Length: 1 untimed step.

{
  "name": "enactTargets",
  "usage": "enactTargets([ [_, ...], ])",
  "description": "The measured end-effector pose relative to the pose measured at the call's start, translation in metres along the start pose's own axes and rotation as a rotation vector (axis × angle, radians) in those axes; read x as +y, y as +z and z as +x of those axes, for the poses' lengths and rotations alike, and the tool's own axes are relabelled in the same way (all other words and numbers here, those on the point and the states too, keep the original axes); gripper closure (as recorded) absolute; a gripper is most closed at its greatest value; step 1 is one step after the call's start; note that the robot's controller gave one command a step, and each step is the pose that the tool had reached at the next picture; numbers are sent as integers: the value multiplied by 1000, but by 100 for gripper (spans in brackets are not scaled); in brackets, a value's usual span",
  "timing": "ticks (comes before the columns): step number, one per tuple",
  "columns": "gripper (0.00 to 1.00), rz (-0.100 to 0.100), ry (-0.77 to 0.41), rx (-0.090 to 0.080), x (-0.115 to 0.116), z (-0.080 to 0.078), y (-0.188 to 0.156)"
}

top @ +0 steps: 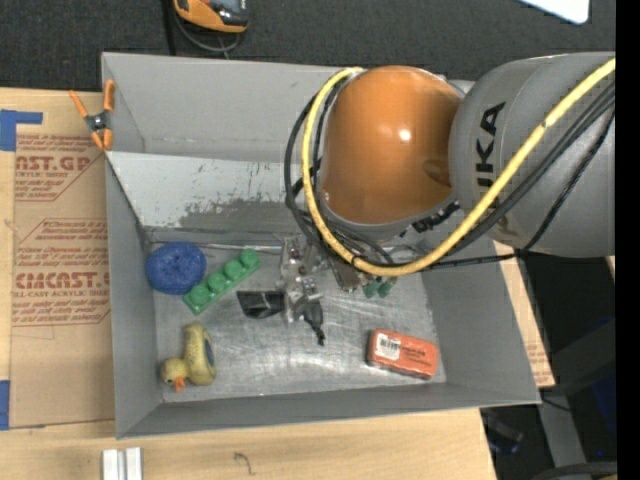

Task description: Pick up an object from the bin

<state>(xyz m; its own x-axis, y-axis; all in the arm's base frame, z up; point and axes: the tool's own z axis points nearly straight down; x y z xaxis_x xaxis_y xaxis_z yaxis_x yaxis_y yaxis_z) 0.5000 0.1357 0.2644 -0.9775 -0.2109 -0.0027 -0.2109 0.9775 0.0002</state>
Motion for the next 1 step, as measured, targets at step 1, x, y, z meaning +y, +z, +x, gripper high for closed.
enactTargets([
  [1,100,-1,-43,0,-32,-7,7],
])
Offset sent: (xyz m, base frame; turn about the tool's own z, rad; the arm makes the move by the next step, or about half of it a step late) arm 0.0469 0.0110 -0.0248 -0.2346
